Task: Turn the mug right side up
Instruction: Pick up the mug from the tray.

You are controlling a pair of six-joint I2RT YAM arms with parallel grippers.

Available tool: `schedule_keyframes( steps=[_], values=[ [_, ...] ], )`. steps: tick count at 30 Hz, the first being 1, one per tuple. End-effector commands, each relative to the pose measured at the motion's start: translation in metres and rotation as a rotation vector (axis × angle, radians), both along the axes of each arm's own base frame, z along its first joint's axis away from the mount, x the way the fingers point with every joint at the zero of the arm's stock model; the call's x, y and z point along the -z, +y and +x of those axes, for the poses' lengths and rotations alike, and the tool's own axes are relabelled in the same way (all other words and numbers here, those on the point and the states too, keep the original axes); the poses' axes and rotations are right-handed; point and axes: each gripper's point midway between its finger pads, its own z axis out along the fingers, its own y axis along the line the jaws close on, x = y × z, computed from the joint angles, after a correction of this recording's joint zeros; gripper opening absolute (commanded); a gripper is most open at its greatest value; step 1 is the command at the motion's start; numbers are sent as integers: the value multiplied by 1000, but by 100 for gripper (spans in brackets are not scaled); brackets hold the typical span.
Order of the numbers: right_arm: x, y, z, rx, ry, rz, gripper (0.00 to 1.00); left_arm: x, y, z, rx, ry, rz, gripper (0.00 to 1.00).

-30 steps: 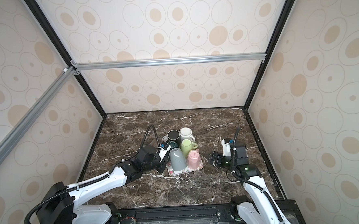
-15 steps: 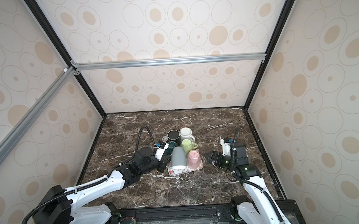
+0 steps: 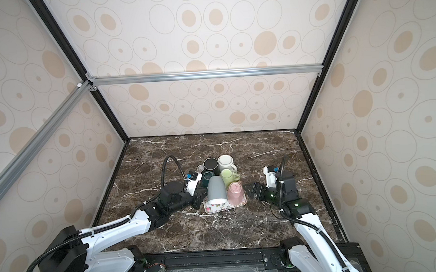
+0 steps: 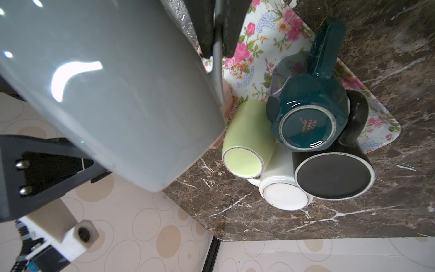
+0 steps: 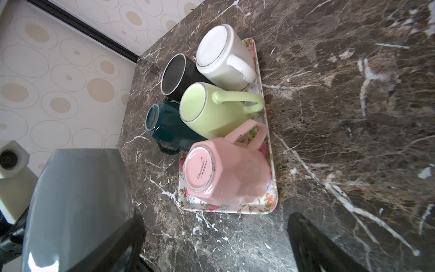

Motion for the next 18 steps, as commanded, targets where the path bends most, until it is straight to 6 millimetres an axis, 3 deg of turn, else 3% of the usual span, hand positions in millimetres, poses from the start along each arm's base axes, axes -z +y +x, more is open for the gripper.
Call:
schedule_keyframes(
  steps=[1,9,18],
  values=[
    [5,7,2,-10,14,6,97,-51,-10,7,-5,-98,-123,0],
    [-4,24,-2,-62,-16,17,97,-63,-9,11,-35,-95,-157,0],
    [-4,29,-5,-78,-15,11,97,-75,-11,19,-69,-95,-185,0]
  ],
)
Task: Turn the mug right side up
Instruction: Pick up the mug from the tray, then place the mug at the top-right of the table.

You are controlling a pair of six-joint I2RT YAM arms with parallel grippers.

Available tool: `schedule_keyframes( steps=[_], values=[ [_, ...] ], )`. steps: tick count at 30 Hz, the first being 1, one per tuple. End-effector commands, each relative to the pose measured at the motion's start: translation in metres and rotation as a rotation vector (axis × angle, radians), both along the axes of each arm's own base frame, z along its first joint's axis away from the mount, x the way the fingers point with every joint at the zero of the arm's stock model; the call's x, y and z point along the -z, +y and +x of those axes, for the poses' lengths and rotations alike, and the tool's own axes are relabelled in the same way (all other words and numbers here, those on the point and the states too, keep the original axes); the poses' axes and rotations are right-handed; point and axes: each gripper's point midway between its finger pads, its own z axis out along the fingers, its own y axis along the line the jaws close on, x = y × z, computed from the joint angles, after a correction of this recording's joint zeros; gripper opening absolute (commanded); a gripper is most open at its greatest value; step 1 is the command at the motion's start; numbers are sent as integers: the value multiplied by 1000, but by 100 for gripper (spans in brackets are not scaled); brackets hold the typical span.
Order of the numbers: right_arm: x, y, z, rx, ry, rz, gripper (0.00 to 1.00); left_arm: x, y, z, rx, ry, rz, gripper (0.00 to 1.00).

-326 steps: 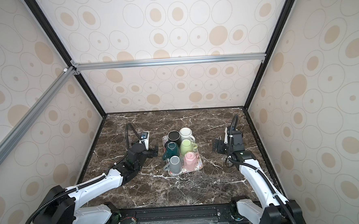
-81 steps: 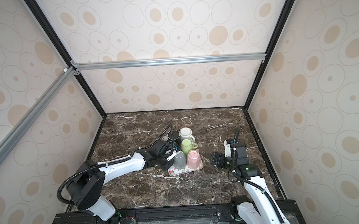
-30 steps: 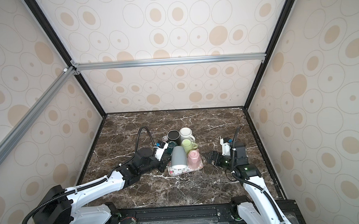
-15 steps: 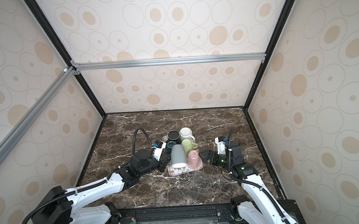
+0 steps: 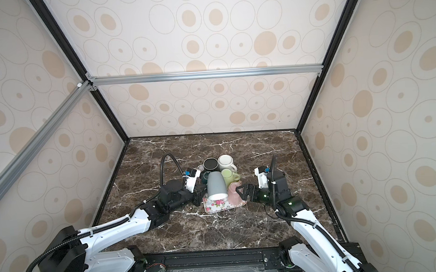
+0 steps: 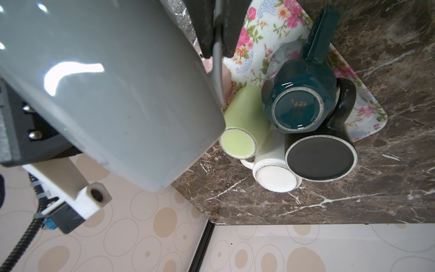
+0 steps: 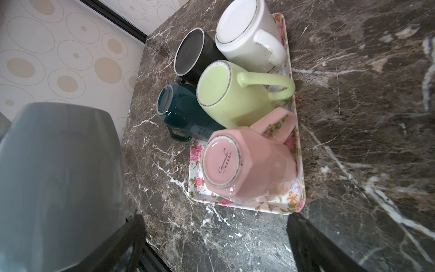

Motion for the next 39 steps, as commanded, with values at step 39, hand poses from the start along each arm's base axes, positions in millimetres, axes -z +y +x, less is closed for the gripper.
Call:
schedule_keyframes(
  steps=[39],
  values=[
    [-52,49,13,-19,-316,112,87,-74,-10,80,-406,86,-391,0]
  ],
)
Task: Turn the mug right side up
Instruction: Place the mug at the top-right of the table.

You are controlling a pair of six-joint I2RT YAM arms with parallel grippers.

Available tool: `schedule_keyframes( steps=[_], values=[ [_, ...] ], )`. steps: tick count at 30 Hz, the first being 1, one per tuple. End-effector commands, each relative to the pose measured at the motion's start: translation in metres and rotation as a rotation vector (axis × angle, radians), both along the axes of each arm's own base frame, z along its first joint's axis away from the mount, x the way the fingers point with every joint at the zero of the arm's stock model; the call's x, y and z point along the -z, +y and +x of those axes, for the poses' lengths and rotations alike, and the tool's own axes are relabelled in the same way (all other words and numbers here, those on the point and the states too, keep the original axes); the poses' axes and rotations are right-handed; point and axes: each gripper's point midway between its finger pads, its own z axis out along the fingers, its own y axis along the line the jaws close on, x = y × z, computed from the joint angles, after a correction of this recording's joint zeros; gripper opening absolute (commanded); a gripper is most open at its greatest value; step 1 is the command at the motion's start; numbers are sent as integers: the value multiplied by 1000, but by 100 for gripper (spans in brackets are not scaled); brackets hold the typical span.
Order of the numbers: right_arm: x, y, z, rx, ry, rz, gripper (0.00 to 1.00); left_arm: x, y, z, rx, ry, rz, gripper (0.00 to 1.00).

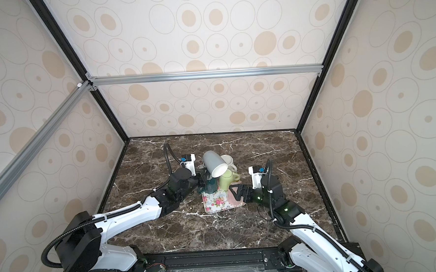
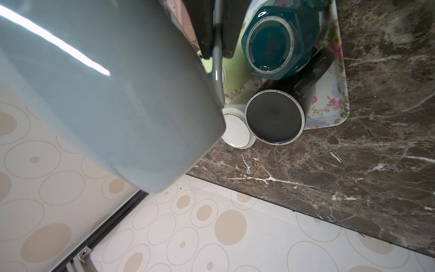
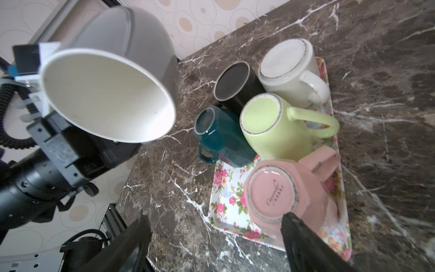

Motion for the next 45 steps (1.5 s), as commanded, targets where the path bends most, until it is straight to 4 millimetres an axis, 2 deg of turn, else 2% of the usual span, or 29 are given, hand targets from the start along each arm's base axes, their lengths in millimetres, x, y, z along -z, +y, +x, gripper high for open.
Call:
schedule_keyframes(
  steps=[1,9,12,15,26,34,35,38,45],
  values=[
    [-21,12,8,5,-108,42,85,-54,-14,9,-15,-82,-179,0],
    [-33,33,19,-22,-177,40,75,-58,-21,10,-14,-67,-267,0],
    [-38,41,19,-37,-214,47,69,-62,-25,10,-4,-68,-301,0],
    [-44,48,16,-46,-261,35,67,-62,-32,9,14,-60,-311,0],
    [-58,52,22,-16,-340,47,62,-64,-42,5,36,-44,-368,0],
    [-55,55,28,1,-344,36,58,-68,-43,4,35,-41,-393,0],
    [-55,55,28,2,-348,35,57,-69,-43,3,35,-39,-398,0],
    [-54,56,30,4,-364,38,45,-70,-42,2,34,-37,-411,0],
    [-54,48,36,57,-397,5,41,-72,-48,0,49,-24,-442,0]
  ],
)
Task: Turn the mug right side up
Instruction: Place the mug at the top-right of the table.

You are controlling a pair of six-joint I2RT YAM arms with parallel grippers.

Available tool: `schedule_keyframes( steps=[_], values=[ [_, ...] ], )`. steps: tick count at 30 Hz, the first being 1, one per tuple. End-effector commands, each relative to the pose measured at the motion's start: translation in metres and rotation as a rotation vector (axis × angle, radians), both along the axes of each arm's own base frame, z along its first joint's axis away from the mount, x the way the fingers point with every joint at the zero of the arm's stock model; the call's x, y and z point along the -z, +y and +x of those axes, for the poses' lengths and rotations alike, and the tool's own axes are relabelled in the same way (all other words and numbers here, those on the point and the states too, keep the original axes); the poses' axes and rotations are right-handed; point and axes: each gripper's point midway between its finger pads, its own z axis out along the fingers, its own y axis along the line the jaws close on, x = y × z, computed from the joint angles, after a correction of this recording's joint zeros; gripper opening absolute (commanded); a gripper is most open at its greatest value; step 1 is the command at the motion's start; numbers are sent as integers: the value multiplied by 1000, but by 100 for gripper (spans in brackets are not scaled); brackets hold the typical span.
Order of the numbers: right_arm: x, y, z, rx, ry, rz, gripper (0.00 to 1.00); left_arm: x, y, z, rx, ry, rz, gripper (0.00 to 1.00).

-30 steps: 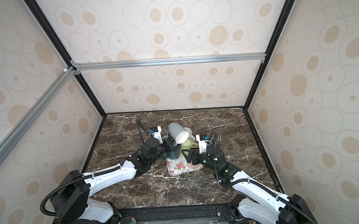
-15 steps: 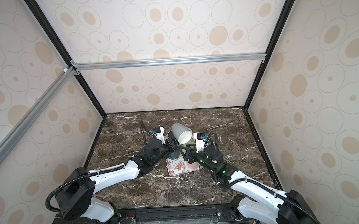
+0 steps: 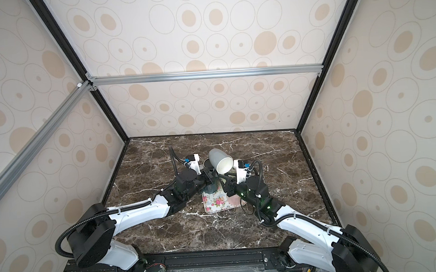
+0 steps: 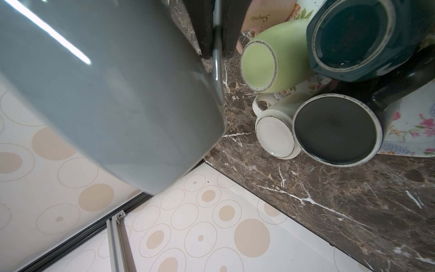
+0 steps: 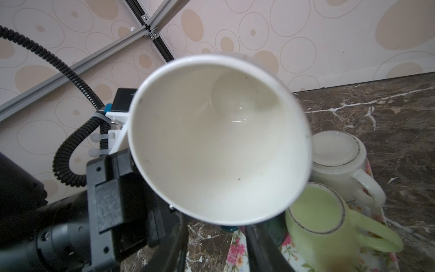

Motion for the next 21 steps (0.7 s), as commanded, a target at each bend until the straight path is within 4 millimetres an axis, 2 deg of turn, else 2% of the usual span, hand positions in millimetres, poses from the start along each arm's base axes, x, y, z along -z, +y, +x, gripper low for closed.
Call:
schedule_keyframes(
  steps=[1,10,16,21],
  values=[
    [-14,-1,5,33,-58,15,41,-61,-13,1,13,-98,-172,0],
    [-14,0,12,55,-67,24,39,-64,-18,0,16,-97,-190,0],
    [-17,6,17,49,-83,32,37,-62,-29,-4,40,-77,-213,0],
    [-13,-3,25,116,-87,7,34,-61,-40,-11,64,-68,-241,0]
  ],
)
